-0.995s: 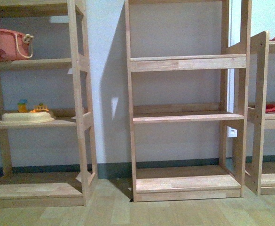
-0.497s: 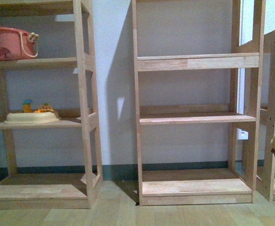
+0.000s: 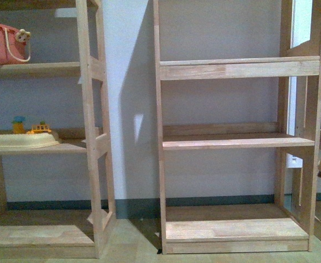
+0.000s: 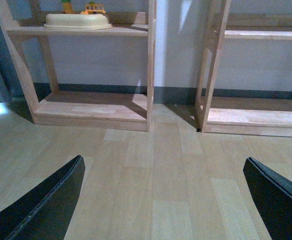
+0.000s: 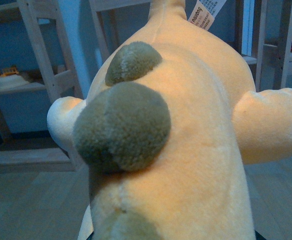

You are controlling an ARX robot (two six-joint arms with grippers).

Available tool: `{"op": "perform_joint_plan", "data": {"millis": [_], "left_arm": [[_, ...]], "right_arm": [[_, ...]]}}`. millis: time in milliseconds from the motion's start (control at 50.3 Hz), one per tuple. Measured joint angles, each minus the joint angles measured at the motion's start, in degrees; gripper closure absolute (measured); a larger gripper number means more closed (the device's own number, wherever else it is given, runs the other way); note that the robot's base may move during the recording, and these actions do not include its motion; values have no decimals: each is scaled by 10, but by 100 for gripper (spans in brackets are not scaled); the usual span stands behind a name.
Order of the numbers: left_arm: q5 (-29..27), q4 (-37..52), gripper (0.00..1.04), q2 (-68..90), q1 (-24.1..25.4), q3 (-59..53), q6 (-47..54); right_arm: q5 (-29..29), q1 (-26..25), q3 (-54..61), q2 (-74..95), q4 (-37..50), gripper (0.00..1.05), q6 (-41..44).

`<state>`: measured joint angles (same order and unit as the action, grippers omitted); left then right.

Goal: Put away toys

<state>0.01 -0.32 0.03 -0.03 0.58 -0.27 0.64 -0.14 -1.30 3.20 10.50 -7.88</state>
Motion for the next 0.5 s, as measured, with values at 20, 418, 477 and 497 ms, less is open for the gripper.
{"op": "perform_joint_plan", "data": {"millis": [20, 418, 477, 497], "left_arm": [[0, 0, 6, 0, 0, 0, 0], [0, 0, 6, 0, 0, 0, 0], [0, 0, 6, 0, 0, 0, 0], [0, 0, 6, 0, 0, 0, 0]], "right_arm": [[0, 0, 0, 0, 0, 85, 0], [0, 0, 0, 0, 0, 85, 0], [0, 0, 0, 0, 0, 85, 0], [0, 0, 0, 0, 0, 85, 0]]}}
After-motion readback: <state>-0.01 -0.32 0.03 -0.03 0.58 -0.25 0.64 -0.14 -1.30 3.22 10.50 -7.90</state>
